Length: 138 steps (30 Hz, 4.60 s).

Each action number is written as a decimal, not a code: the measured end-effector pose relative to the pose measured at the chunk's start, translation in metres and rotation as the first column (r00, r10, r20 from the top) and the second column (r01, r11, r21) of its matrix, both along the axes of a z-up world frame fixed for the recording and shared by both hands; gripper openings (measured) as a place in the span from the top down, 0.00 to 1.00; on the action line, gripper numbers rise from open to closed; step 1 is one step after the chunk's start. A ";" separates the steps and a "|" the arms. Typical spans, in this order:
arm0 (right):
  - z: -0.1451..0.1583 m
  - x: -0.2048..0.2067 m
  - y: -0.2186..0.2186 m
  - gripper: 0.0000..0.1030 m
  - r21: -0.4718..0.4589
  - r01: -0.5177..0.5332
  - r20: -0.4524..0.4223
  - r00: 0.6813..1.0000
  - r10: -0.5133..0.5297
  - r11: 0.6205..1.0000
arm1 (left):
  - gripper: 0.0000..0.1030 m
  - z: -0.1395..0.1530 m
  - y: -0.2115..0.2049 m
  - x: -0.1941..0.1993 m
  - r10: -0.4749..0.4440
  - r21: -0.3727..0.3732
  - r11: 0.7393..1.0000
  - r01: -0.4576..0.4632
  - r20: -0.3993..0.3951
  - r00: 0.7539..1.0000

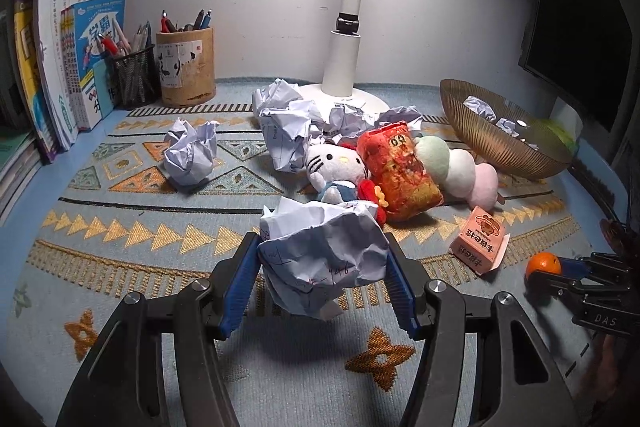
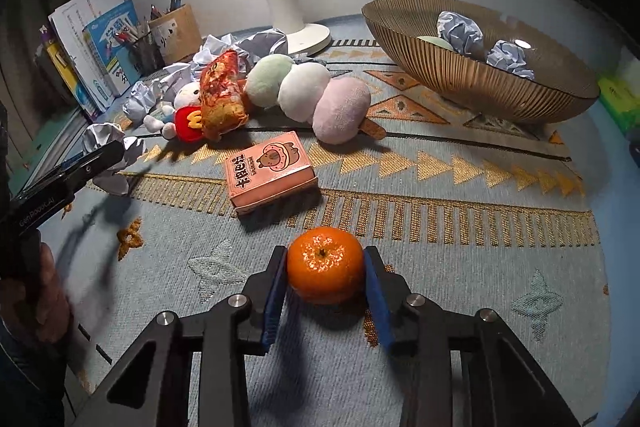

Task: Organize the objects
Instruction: 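Carry the paper ball and the orange over the bowl with both tools, then open both tools to drop the paper ball and orange into the bowl, then move both tools to the paper balls near the lamp base and grasp one each, then lift the held paper balls with both tools and carry them back from the lamp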

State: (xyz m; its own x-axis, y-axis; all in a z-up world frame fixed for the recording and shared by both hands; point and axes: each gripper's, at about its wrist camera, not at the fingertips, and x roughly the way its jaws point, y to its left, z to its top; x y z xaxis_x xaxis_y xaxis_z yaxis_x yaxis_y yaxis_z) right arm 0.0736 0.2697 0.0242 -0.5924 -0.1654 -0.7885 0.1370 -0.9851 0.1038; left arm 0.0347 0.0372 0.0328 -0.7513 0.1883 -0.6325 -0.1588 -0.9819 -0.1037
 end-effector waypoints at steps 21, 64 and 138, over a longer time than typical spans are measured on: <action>0.149 -0.079 0.173 0.65 -0.295 0.341 -0.359 0.826 -0.435 0.892 | 0.45 0.094 0.197 -0.132 -0.302 0.183 0.926 0.329 -0.162 0.939; 0.024 -0.010 0.014 0.14 -0.208 0.110 -0.186 0.971 -0.149 0.972 | 0.01 -0.009 -0.064 0.000 0.233 -0.021 0.972 -0.233 -0.009 0.972; 0.023 0.000 0.007 0.64 -0.100 -0.009 0.040 0.999 0.013 0.995 | 0.60 -0.006 -0.009 0.000 0.034 0.190 0.981 -0.040 0.036 0.999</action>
